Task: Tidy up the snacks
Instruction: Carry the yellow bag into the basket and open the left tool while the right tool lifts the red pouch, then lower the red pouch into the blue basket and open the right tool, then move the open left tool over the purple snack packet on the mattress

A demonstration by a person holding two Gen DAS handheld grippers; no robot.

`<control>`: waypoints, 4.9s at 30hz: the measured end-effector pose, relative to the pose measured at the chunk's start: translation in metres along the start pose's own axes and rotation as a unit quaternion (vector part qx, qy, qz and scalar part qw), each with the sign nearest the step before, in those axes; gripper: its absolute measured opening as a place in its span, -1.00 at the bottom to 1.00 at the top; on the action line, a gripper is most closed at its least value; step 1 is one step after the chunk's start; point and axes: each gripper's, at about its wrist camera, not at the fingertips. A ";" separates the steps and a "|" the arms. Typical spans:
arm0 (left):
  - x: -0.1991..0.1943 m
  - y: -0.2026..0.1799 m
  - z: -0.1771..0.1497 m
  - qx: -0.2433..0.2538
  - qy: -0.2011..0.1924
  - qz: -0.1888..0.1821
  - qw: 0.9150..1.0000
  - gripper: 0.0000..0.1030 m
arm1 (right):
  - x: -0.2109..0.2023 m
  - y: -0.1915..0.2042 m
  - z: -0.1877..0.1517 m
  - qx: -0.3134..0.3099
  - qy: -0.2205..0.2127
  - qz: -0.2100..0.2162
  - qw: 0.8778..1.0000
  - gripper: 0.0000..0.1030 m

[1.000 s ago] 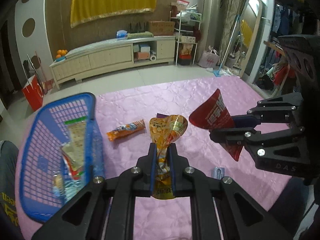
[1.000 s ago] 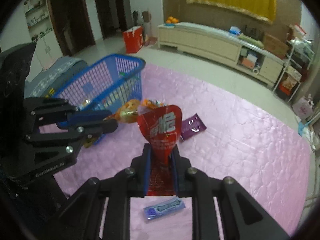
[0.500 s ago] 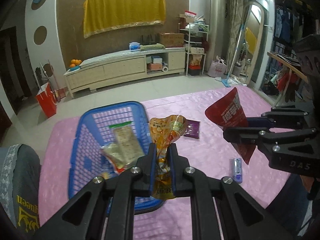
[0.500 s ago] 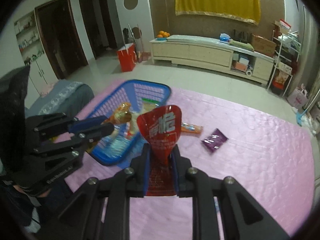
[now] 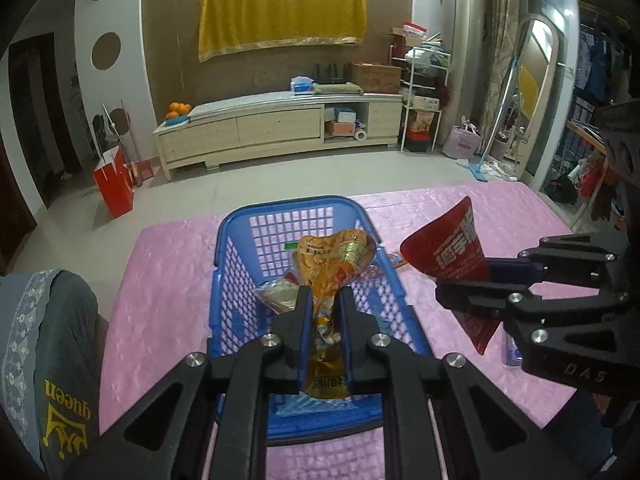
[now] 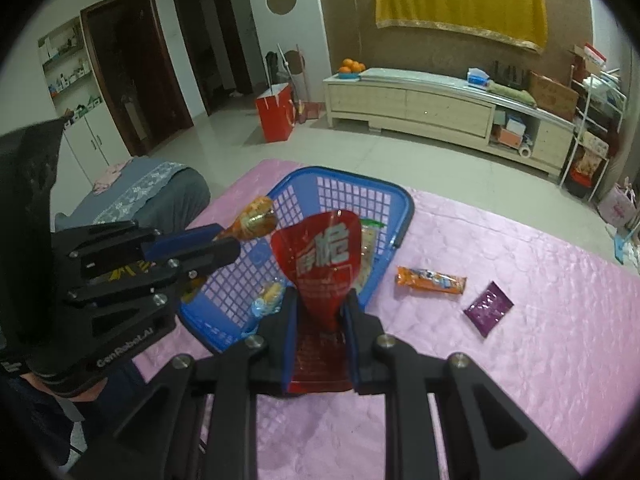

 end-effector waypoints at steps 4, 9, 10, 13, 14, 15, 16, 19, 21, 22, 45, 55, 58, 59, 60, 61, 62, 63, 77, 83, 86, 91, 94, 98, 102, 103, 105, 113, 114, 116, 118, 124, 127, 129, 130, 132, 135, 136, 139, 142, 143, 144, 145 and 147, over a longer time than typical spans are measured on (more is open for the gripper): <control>0.015 0.009 0.000 -0.008 0.013 -0.001 1.000 -0.76 | 0.020 -0.001 0.002 0.002 0.017 0.010 1.000 -0.53; 0.034 0.015 -0.001 -0.008 0.029 -0.006 1.000 -0.75 | 0.034 -0.006 0.002 0.008 0.027 0.002 1.000 -0.53; 0.038 0.015 -0.001 -0.007 0.032 -0.007 0.999 -0.75 | 0.035 -0.006 0.002 0.009 0.027 0.001 1.000 -0.53; 0.049 0.015 -0.001 -0.008 0.040 -0.010 0.999 -0.72 | 0.037 -0.009 0.002 0.012 0.030 -0.004 0.999 -0.51; 0.052 0.014 -0.001 -0.007 0.042 -0.010 0.999 -0.72 | 0.037 -0.010 0.003 0.012 0.031 -0.006 0.999 -0.51; 0.054 0.013 -0.001 -0.005 0.042 -0.009 0.999 -0.72 | 0.037 -0.011 0.002 0.013 0.031 -0.009 0.999 -0.51; 0.055 0.013 -0.001 -0.004 0.043 -0.010 0.999 -0.71 | 0.037 -0.011 0.003 0.013 0.032 -0.011 0.999 -0.50; 0.061 0.014 0.000 -0.005 0.043 -0.013 0.999 -0.26 | 0.034 -0.015 0.003 0.018 0.031 -0.015 0.999 -0.50; 0.061 0.016 -0.002 -0.009 0.046 -0.011 0.999 0.12 | 0.032 -0.019 0.002 0.029 0.029 -0.008 0.999 -0.50; 0.059 0.016 -0.002 -0.009 0.048 -0.010 0.999 0.20 | 0.031 -0.021 0.001 0.033 0.029 -0.005 0.999 -0.50; -0.006 0.052 -0.020 -0.044 0.036 0.042 0.997 0.38 | 0.018 0.030 0.016 -0.010 0.015 0.031 0.999 -0.49; 0.000 0.069 -0.033 -0.063 0.049 0.053 0.995 0.38 | 0.056 0.041 0.014 -0.013 0.052 0.048 0.997 -0.49; 0.004 0.072 -0.036 -0.067 0.052 0.052 0.995 0.38 | 0.064 0.042 0.013 -0.016 0.062 0.043 0.997 -0.49; 0.003 0.073 -0.036 -0.067 0.052 0.051 0.995 0.38 | 0.066 0.042 0.013 -0.016 0.064 0.042 0.997 -0.49; 0.004 0.074 -0.038 -0.068 0.052 0.050 0.995 0.38 | 0.068 0.042 0.012 -0.017 0.067 0.039 0.997 -0.49; 0.004 0.074 -0.039 -0.069 0.052 0.049 0.995 0.38 | 0.071 0.042 0.011 -0.019 0.070 0.036 0.997 -0.49; 0.005 0.075 -0.040 -0.071 0.052 0.047 0.995 0.38 | 0.073 0.042 0.011 -0.020 0.072 0.035 0.997 -0.49; 0.007 0.076 -0.041 -0.074 0.053 0.046 0.995 0.38 | 0.076 0.042 0.010 -0.019 0.077 0.033 0.996 -0.49; 0.010 0.086 -0.052 -0.098 0.062 0.051 0.992 0.38 | 0.092 0.043 0.001 -0.050 0.086 -0.018 0.995 0.39; -0.004 0.070 -0.049 -0.079 0.046 0.044 0.995 0.49 | 0.060 0.032 0.004 -0.032 0.059 -0.009 0.998 0.51; -0.013 0.060 -0.044 -0.072 0.034 0.046 0.996 0.59 | 0.036 0.024 0.004 -0.028 0.044 -0.013 0.999 0.55; -0.024 0.036 -0.033 -0.063 0.022 0.039 0.997 0.59 | -0.005 0.006 0.002 -0.015 0.023 -0.026 0.999 0.61; -0.028 0.016 -0.025 -0.048 0.015 0.031 0.998 0.59 | -0.024 -0.006 -0.002 -0.007 0.013 -0.045 0.999 0.63; -0.028 -0.011 -0.019 -0.025 0.009 0.017 1.000 0.59 | -0.048 -0.021 -0.011 -0.001 0.004 -0.076 0.997 0.64; -0.023 -0.045 -0.010 0.000 0.007 0.003 1.000 0.59 | -0.067 -0.039 -0.022 0.005 -0.006 -0.091 0.996 0.65; -0.022 -0.053 -0.008 0.008 0.007 -0.001 1.000 0.59 | -0.071 -0.044 -0.024 0.007 -0.007 -0.094 0.996 0.65; -0.017 -0.072 -0.003 0.021 0.005 -0.010 1.000 0.59 | -0.078 -0.056 -0.032 0.018 -0.007 -0.101 0.995 0.65; 0.017 -0.126 0.007 0.032 0.027 -0.041 0.998 0.59 | -0.088 -0.111 -0.054 0.053 0.004 -0.127 0.990 0.65; 0.024 -0.132 0.009 0.030 0.034 -0.042 0.998 0.59 | -0.089 -0.118 -0.055 0.061 0.005 -0.128 0.990 0.65; 0.039 -0.144 0.011 0.025 0.045 -0.041 0.998 0.59 | -0.088 -0.131 -0.057 0.071 0.001 -0.129 0.989 0.65; 0.056 -0.153 0.013 0.023 0.058 -0.039 0.997 0.59 | -0.083 -0.147 -0.059 0.080 0.004 -0.129 0.988 0.65; 0.101 -0.177 0.015 0.025 0.077 -0.033 0.996 0.58 | -0.062 -0.179 -0.071 0.068 0.020 -0.150 0.986 0.65; 0.122 -0.184 0.016 0.020 0.087 -0.035 0.995 0.58 | -0.045 -0.196 -0.074 0.069 0.028 -0.172 0.982 0.65; 0.137 -0.190 0.017 0.023 0.096 -0.028 0.995 0.58 | -0.039 -0.203 -0.075 0.074 0.028 -0.184 0.980 0.65; 0.142 -0.192 0.017 0.025 0.098 -0.026 0.995 0.58 | -0.037 -0.207 -0.076 0.078 0.028 -0.186 0.979 0.65; 0.152 -0.196 0.018 0.029 0.105 -0.029 0.994 0.58 | -0.030 -0.219 -0.078 0.095 0.027 -0.184 0.978 0.65; 0.168 -0.200 0.020 0.033 0.116 -0.028 0.992 0.58 | -0.021 -0.234 -0.079 0.117 0.028 -0.173 0.977 0.65; 0.173 -0.201 0.020 0.033 0.120 -0.028 0.992 0.58 | -0.019 -0.238 -0.079 0.122 0.028 -0.172 0.977 0.65; 0.187 -0.200 0.023 0.025 0.127 -0.025 0.991 0.58 | -0.010 -0.247 -0.082 0.124 0.031 -0.175 0.976 0.65; 0.202 -0.200 0.025 0.025 0.132 -0.025 0.991 0.58 | 0.000 -0.260 -0.085 0.136 0.041 -0.168 0.976 0.65; 0.208 -0.202 0.026 0.024 0.135 -0.025 0.990 0.58 | 0.002 -0.262 -0.086 0.136 0.041 -0.168 0.975 0.65; 0.214 -0.203 0.026 0.021 0.140 -0.024 0.990 0.58 | 0.004 -0.266 -0.087 0.136 0.042 -0.169 0.975 0.65; 0.219 -0.203 0.025 0.018 0.145 -0.027 0.989 0.58 | 0.006 -0.269 -0.088 0.137 0.042 -0.168 0.975 0.65; 0.227 -0.207 0.024 0.015 0.149 -0.029 0.988 0.58 | 0.013 -0.272 -0.090 0.140 0.045 -0.167 0.975 0.65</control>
Point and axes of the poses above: each gripper's, at about its wrist camera, not at the fingertips, and x roughly the way its jaws point, y to its left, z to its top, and after that the axes turned 6 degrees about z, right-handed
